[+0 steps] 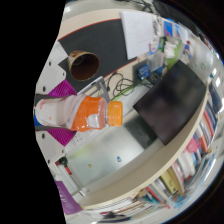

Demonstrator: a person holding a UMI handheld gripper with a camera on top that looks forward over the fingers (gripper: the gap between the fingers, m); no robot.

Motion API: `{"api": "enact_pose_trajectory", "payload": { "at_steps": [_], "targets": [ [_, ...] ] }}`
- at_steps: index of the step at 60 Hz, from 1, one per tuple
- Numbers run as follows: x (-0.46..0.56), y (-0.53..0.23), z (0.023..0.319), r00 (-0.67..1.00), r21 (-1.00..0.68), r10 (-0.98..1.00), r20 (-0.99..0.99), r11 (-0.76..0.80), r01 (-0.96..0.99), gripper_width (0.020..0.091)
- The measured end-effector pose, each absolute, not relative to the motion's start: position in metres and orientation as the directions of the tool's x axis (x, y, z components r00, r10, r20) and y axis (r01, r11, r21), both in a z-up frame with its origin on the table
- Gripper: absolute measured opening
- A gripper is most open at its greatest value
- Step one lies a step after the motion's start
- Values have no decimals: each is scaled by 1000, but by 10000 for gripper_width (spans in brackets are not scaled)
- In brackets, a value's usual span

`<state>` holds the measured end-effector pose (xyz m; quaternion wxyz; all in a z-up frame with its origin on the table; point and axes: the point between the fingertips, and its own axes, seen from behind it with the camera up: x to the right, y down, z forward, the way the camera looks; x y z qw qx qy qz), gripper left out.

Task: Pour water

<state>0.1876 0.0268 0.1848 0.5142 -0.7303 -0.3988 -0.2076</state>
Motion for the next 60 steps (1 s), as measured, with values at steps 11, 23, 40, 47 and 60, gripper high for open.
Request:
{"api": "enact_pose_trajectory", "payload": {
  "at_steps": [11,23,40,47,60],
  "targets": [
    [212,35,166,929,-904,271,252,-278,326,362],
    [235,58,130,982,-958,188,20,-277,72,361],
    [245,61,84,988,-970,152,-5,-241,33,362],
    [249,58,85,992,-976,128,8,-217,36,376],
    [251,52,80,993,-956,113,15,-290,48,617]
  ]
}}
